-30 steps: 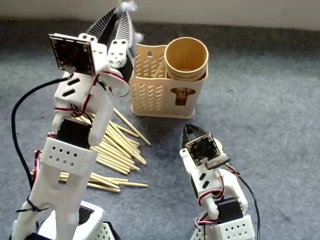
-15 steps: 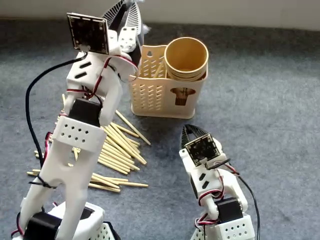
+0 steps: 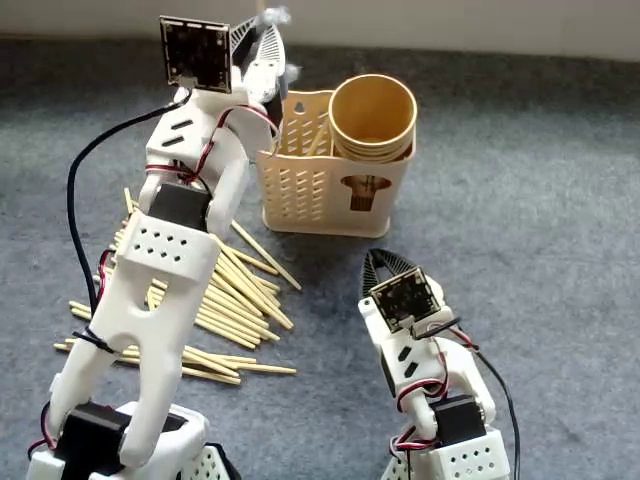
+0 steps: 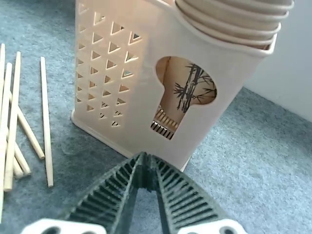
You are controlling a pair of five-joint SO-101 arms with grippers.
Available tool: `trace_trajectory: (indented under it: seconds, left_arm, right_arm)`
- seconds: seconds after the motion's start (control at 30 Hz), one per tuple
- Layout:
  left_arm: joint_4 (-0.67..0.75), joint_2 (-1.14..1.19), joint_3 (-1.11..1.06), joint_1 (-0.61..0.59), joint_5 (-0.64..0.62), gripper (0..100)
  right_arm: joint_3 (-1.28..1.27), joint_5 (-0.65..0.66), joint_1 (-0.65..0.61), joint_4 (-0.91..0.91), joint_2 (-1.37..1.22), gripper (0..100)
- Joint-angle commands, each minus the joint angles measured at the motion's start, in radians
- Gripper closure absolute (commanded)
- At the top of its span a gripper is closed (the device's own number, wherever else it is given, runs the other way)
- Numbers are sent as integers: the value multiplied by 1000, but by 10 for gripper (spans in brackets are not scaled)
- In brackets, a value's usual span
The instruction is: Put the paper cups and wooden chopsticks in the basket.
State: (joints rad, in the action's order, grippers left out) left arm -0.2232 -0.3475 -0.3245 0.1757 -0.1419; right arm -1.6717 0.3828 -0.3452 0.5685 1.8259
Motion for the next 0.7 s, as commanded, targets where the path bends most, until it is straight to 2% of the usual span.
trace_trajectory:
  seconds: [0.0, 0.1, 0.27, 0.43, 0.67]
  left_arm:
    - [-107, -7, 77, -8, -8, 906]
    - [-150, -7, 77, -12, -8, 902]
    - [-230, -8, 85, -4, -8, 820]
    - [-247, -22, 104, -7, -8, 819]
    - [-413, -186, 125, -13, -5, 819]
  right_arm:
    - [-97, 11, -8, -1, 8, 991]
    - [-97, 11, -8, -1, 8, 991]
    - [-97, 11, -8, -1, 8, 991]
    - [-97, 11, -8, -1, 8, 991]
    - [-97, 11, -8, -1, 8, 991]
